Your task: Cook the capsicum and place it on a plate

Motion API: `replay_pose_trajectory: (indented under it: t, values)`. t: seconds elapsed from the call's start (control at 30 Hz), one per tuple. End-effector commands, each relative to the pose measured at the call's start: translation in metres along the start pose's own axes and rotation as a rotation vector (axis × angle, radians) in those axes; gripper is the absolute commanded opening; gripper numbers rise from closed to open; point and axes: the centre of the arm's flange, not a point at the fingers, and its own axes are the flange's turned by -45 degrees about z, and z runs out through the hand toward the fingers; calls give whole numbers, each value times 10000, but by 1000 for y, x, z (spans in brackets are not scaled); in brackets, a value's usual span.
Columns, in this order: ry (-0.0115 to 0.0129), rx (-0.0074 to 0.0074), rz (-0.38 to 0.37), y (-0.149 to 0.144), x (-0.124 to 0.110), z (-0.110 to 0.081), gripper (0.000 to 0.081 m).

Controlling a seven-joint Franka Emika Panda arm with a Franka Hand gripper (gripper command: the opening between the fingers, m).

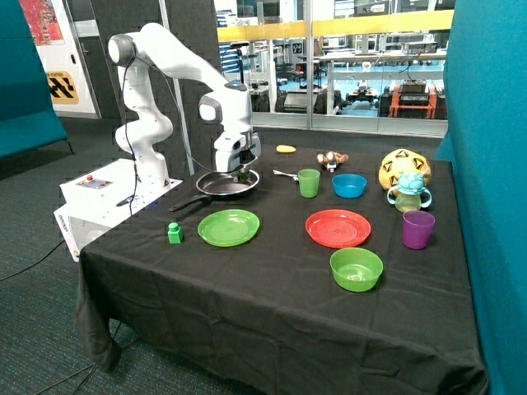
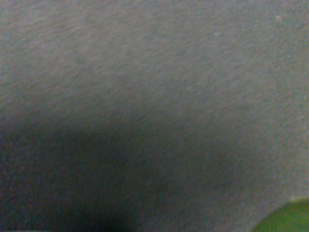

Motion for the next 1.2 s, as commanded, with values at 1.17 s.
replay_pose_trajectory:
  t: [1.17]
  values:
    - [50, 51, 2697, 134, 15, 42, 0]
